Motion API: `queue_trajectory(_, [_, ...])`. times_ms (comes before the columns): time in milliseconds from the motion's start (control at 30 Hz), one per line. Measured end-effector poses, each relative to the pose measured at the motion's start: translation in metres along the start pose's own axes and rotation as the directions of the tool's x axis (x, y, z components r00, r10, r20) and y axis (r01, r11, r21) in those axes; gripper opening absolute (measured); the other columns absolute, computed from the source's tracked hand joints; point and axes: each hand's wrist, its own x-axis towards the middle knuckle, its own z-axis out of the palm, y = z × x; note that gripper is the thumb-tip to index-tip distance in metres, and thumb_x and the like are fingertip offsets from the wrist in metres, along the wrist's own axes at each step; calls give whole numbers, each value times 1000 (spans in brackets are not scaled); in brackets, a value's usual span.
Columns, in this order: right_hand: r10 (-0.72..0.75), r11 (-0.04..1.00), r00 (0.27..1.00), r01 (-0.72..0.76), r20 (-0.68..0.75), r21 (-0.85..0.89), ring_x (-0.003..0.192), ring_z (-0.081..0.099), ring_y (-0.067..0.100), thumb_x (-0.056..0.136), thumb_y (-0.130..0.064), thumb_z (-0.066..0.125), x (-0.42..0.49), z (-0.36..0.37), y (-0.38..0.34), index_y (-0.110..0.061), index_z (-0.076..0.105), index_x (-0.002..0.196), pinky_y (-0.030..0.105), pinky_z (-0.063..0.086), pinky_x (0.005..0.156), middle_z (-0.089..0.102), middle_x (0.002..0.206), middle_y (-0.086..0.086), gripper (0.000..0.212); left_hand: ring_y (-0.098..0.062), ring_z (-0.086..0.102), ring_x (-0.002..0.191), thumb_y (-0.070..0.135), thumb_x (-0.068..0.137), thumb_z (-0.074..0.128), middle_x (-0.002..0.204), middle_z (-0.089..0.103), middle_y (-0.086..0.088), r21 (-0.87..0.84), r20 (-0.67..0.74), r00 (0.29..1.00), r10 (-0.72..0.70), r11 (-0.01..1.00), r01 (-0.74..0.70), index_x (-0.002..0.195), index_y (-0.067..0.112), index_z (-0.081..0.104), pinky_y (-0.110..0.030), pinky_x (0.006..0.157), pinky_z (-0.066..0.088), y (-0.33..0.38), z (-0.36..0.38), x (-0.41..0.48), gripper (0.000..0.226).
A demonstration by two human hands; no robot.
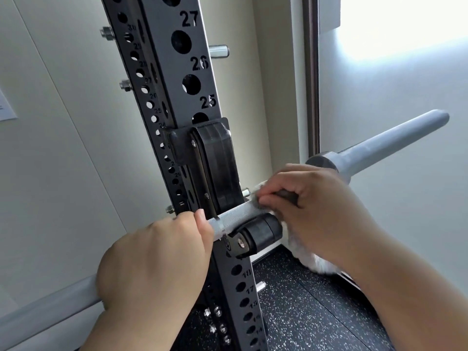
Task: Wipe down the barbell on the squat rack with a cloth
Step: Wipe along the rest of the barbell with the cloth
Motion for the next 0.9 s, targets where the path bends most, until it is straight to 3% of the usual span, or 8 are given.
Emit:
queue_trajectory(133, [115,985,907,-157,-405,-70,85,68,5,92,-22,75,-11,4,26,-31,81,89,30,54,82,74,96,-19,11,-19,22,39,35,98,33,44,38,2,183,-127,984,124,978,-99,56,16,48,-21,51,18,12,-24,-10,49])
queue_trajectory(267, [-35,999,923,47,-382,23,91,72,3,90,-16,80,-21,26,6,-24,84,92,21,56,86,77,98,-18,9,-18,18,42,30,100,34,43,41,-2,243,-210,960,183,961,-130,56,17,49,-21,54,13,18,-26,-14,48])
queue_trajectory(333, [-15,999,895,-8,-446,-49,88,73,4,91,-18,79,-19,23,18,-26,84,92,25,58,81,77,100,-19,10,-19,20,42,31,101,34,43,41,-2,248,-203,967,153,964,-100,57,18,48,-22,53,14,20,-28,-15,48])
queue_trajectory(433, [113,972,799,-211,-590,-99,89,74,10,93,-22,75,-17,17,37,-30,83,94,30,57,76,78,106,-18,11,-26,34,41,33,104,29,48,43,-1,275,-204,959,195,952,-135,62,21,43,-27,52,16,20,-29,-18,46])
queue_trajectory(567, [9,1000,846,6,-534,26,103,73,5,95,-13,76,-32,46,24,-15,83,109,21,55,98,77,116,-7,16,-35,56,62,39,103,33,66,55,-2,293,-196,955,221,943,-158,80,19,60,-41,62,32,12,-26,-34,42])
queue_trajectory(667, [8,997,805,-54,-594,-60,101,74,6,94,-12,75,-31,38,45,-17,83,111,25,57,96,77,118,-7,19,-36,58,70,48,97,41,71,58,-5,288,-210,974,91,957,-27,92,20,70,-48,75,34,13,-30,-45,41])
queue_trajectory(767, [128,987,760,-162,-637,6,108,74,8,95,-10,72,-28,37,51,-21,82,114,35,60,94,75,123,-9,24,-35,52,58,52,101,40,59,48,-6,323,-159,983,92,946,-36,72,18,57,-41,63,29,10,-34,-38,48])
queue_trajectory(900, [-88,996,867,87,-491,-25,119,69,7,95,-2,71,-41,52,35,-12,76,122,21,52,105,71,130,-3,30,-31,46,44,52,103,34,48,37,-5,282,-41,987,157,949,-139,62,22,33,-31,54,23,9,-33,-25,50])
